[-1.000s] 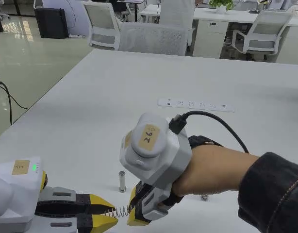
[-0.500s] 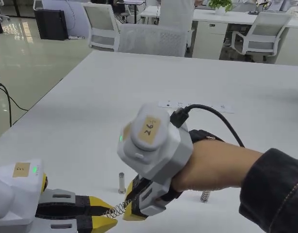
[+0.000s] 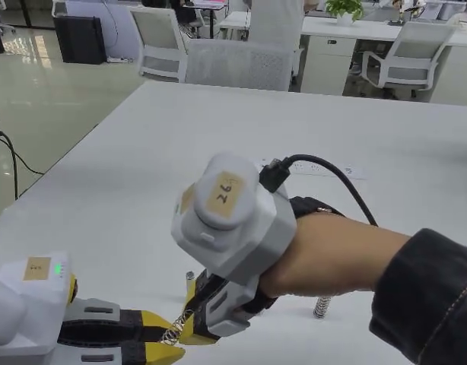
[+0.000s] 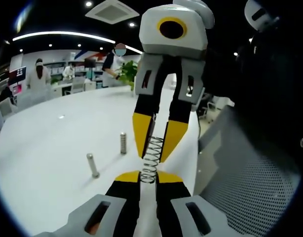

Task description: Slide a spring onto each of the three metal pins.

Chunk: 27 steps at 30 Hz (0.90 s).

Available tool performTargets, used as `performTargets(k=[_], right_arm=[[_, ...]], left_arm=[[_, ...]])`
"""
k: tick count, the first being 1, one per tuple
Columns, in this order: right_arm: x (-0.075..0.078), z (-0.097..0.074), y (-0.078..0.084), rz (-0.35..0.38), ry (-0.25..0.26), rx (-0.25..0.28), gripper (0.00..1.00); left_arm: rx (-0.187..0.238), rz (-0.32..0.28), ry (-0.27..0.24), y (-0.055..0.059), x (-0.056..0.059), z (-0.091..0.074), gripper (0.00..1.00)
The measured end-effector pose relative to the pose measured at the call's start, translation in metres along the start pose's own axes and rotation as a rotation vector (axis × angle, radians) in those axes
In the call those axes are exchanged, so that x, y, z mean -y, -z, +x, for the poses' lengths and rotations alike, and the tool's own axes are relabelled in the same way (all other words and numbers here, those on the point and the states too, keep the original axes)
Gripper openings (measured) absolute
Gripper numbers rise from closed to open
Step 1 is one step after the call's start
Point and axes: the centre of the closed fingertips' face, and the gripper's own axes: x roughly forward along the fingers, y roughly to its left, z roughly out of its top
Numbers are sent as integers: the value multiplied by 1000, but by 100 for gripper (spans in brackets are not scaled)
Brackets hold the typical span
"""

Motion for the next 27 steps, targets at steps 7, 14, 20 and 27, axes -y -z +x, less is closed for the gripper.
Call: performTargets(k=[7, 14, 20, 27], right_arm=[[-2, 1, -8, -15, -5, 11, 8], [-1, 2, -12, -29, -4, 4, 8], [0, 3, -11, -32, -5, -4, 8], [5, 1, -8, -29, 4, -12, 8]], left_arm=[[1, 2, 7, -1, 1, 2, 3], [5, 4, 7, -2, 1, 4, 3], [4, -2, 3, -1, 0, 4, 4], [-3, -10, -4, 2, -2, 3, 7]])
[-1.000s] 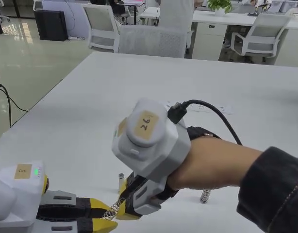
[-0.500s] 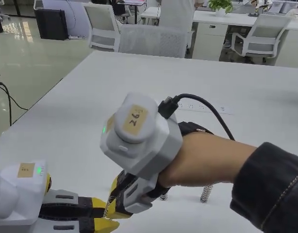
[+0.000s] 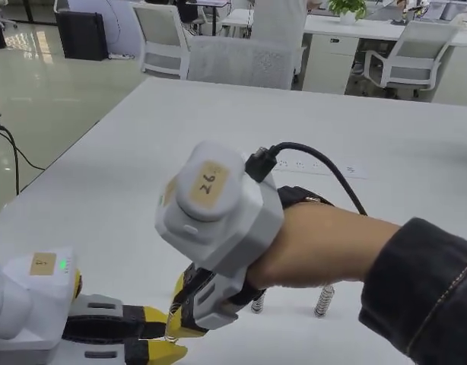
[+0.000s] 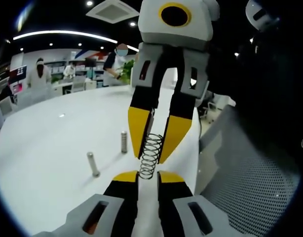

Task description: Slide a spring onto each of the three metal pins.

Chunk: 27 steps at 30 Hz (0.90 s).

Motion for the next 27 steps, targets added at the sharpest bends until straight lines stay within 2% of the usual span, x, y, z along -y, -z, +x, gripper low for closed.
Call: performTargets(k=[9, 18, 27], right_arm=[[9, -5, 13, 16, 25, -31, 8], [18, -10, 22, 32, 48, -47, 8], [29, -18, 27, 58, 74, -41, 8]], left_arm=[[6, -9, -27, 0, -6, -3, 14], [8, -24, -60, 4, -12, -8, 25], [18, -32, -98, 3, -19, -12, 35]])
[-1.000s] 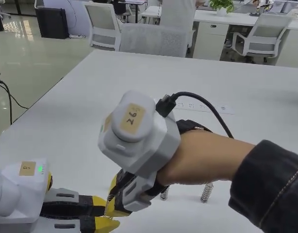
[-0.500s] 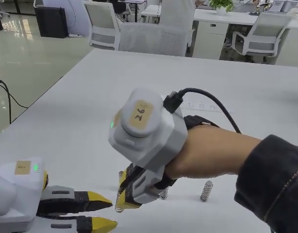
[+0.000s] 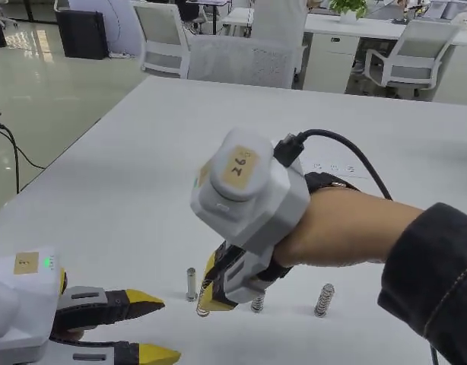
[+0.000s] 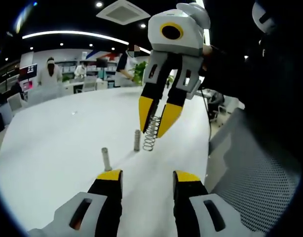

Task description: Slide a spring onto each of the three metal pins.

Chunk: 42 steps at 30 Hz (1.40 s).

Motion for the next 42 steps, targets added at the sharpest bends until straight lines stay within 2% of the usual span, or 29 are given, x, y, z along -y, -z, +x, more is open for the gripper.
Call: performTargets(k=[11, 20, 27, 42], right_arm=[[21, -5, 2, 31, 47, 10, 8], [41, -5, -2, 15, 89, -17, 8], [51, 0, -15, 5, 91, -7, 8], [67, 23, -14, 23, 75, -31, 8]], left_arm=[[0, -9, -24, 2, -3, 0, 43], [1, -13, -33, 3, -3, -1, 46], [2, -16, -36, 3, -2, -1, 47], [0, -23, -36, 5, -1, -1, 47]])
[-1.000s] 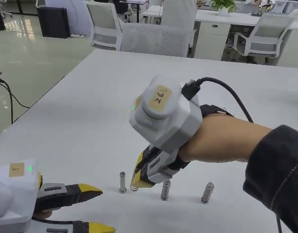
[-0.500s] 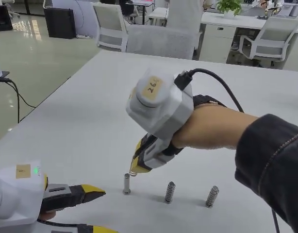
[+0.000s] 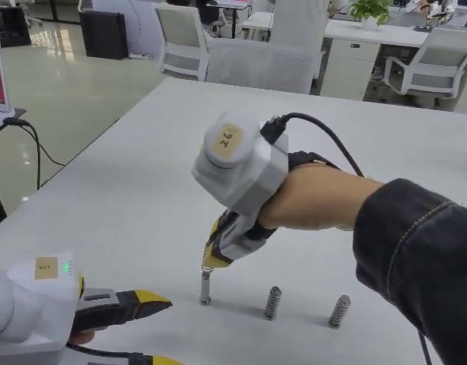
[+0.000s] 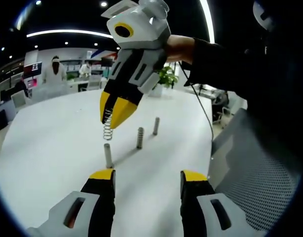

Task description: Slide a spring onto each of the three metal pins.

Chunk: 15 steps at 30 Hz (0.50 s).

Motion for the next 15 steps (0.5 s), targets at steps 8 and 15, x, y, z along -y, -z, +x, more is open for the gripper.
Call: performTargets(k=[8, 15], right_arm=[[-1, 7, 3, 7, -15, -14, 8], [2, 12, 6, 13, -17, -25, 8]], left_arm=[[-1, -4, -4, 2, -2, -1, 47], [0, -6, -7, 2, -3, -2, 47]])
